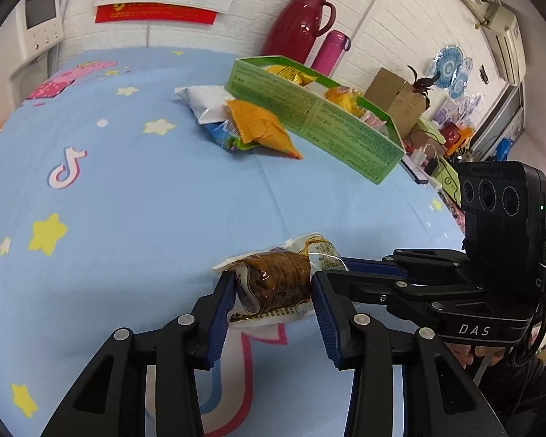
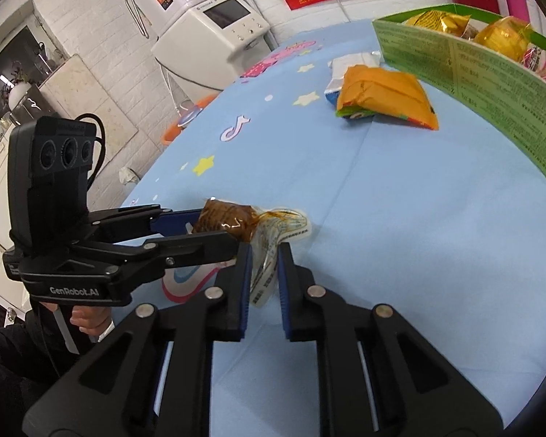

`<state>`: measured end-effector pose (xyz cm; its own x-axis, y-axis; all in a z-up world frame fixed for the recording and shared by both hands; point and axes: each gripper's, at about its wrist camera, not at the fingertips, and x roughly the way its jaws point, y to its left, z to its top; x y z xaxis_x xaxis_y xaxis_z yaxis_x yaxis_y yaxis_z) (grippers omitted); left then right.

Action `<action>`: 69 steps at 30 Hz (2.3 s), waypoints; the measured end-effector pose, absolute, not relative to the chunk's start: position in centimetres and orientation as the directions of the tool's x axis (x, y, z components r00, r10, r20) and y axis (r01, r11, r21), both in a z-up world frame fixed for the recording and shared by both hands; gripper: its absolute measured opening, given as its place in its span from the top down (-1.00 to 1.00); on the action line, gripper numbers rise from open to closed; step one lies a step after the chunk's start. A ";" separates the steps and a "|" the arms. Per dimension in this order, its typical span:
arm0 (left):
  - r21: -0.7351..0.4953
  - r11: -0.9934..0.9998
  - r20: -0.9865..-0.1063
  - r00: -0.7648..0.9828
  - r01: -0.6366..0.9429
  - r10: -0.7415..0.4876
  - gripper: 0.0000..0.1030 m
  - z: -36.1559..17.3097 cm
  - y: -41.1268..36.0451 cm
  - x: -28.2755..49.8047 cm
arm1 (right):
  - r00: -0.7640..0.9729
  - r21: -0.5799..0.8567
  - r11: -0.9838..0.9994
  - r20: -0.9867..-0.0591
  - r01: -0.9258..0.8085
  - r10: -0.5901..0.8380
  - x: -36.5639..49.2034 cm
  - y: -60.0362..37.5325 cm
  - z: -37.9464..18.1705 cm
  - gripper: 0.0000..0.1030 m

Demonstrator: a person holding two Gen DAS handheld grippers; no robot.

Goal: Organize snacks
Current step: 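Grasp the brown jelly packet with both tools together, then carry the jelly packet into the green box and open both tools, then move both tools to the orange bag on the table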

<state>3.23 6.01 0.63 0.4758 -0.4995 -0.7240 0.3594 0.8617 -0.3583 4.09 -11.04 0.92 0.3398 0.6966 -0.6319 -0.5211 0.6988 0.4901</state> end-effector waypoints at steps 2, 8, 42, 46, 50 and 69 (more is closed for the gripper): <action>-0.353 0.853 -0.707 0.487 0.385 -0.512 0.16 1.9 5.2 3.8 | 0.379 0.488 0.706 -0.609 -0.514 0.697 4.2 -12.2 2.0 0.70; -0.308 0.818 -0.662 0.507 0.486 -0.551 0.16 5.8 0.8 6.6 | 0.504 0.475 0.741 -0.544 -0.474 0.671 5.1 -16.2 5.1 0.70; -0.258 0.794 -0.698 0.461 0.550 -0.547 0.12 3.9 -13.4 23.8 | 0.710 0.407 0.897 -0.580 -0.172 0.400 19.1 -29.8 3.5 0.50; -0.257 0.810 -0.671 0.506 0.527 -0.542 -0.63 4.5 -12.3 22.3 | 0.745 0.378 0.912 -0.561 -0.156 0.360 17.5 -30.3 4.1 -0.23; -0.220 0.861 -0.646 0.593 0.459 -0.481 -0.94 5.4 -10.8 20.1 | 0.781 0.350 0.927 -0.539 -0.132 0.315 15.6 -30.4 5.2 -0.49; -0.128 0.941 -0.643 0.696 0.313 -0.320 -0.98 6.5 -3.5 11.7 | 0.752 0.398 0.885 -0.500 -0.242 0.430 9.7 -24.3 6.4 -0.98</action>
